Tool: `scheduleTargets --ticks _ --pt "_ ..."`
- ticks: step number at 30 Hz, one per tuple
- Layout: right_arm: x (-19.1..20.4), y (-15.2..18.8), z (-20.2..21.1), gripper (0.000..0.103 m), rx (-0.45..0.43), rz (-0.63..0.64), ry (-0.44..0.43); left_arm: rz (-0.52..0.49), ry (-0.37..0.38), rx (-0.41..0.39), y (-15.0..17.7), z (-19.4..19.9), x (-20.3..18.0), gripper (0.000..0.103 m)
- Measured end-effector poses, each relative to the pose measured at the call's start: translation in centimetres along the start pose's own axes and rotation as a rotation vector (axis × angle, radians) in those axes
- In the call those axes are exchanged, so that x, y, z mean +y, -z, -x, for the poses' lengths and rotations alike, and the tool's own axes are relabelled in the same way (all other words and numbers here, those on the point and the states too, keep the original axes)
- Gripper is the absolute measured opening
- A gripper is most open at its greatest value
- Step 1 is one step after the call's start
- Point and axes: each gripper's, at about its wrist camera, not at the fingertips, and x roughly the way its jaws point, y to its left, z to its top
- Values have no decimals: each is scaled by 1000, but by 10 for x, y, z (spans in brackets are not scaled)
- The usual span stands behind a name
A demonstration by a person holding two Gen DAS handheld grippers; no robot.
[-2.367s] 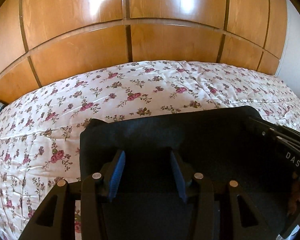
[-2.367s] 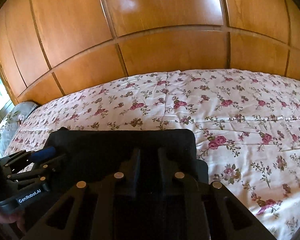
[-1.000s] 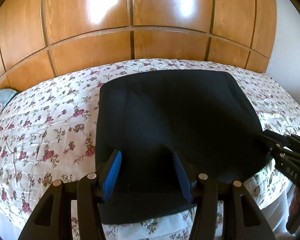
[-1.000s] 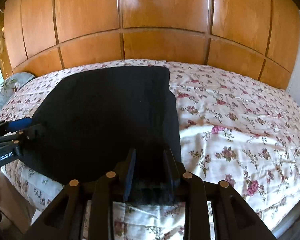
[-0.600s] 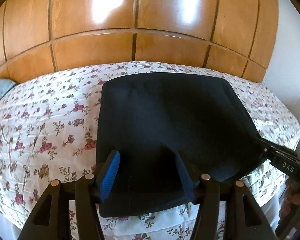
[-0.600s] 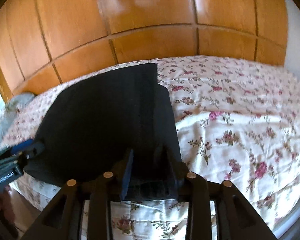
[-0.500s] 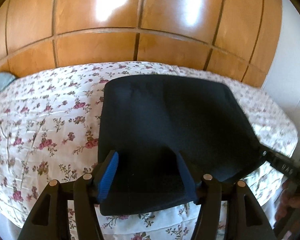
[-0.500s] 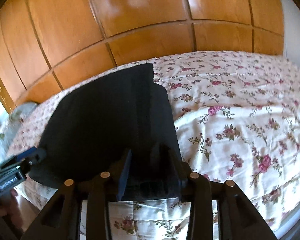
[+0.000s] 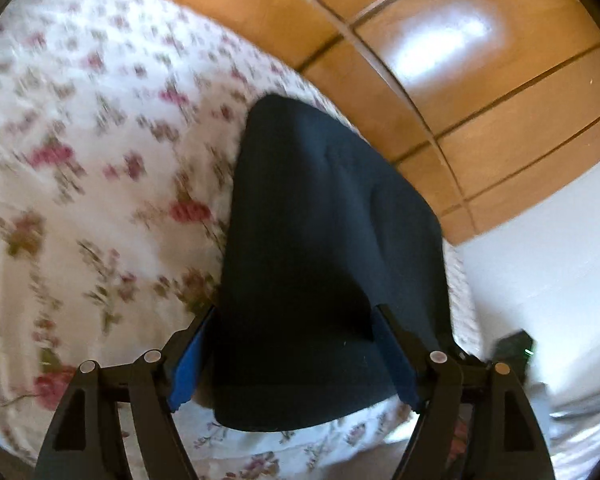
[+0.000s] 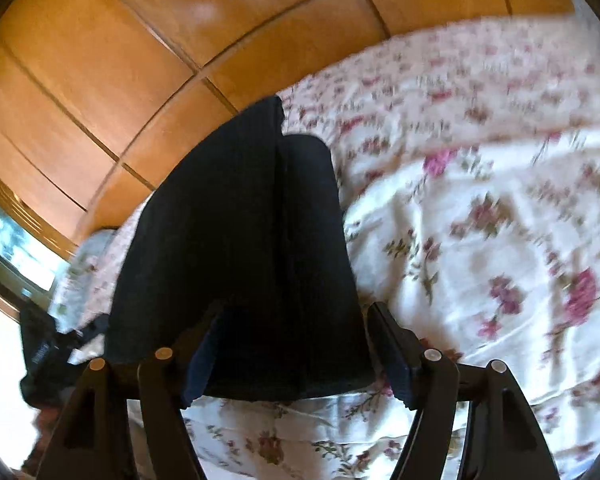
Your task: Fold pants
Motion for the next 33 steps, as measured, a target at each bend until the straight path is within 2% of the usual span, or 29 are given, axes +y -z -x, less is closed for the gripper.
scheduleTargets --ticks 3,8,10,13,15,23,25,33 --pt "-4 -3 -6 69 10 -43 -44 18 35 10 0 -4 3 80" --pt "10 -7 -12 62 4 24 -2 -72 -27 -2 3 -6 -12 79" --pt "16 -6 -7 56 -17 52 3 -109 -45 -20 4 -3 -19 68" --pt "32 -5 -2 49 -64 165 41 -200 -91 -87 7 5 -38 55" --pt "49 -4 3 48 -101 247 65 -260 -131 -133 8 11 -53 52" --pt "77 -27 11 46 -214 304 24 -427 -192 -296 -6 36 -96 50" --pt "79 -28 13 46 -229 323 17 -457 -207 -322 -14 39 -102 50" --pt "98 -80 -29 46 -281 366 13 -540 -263 -384 -74 16 -114 50"
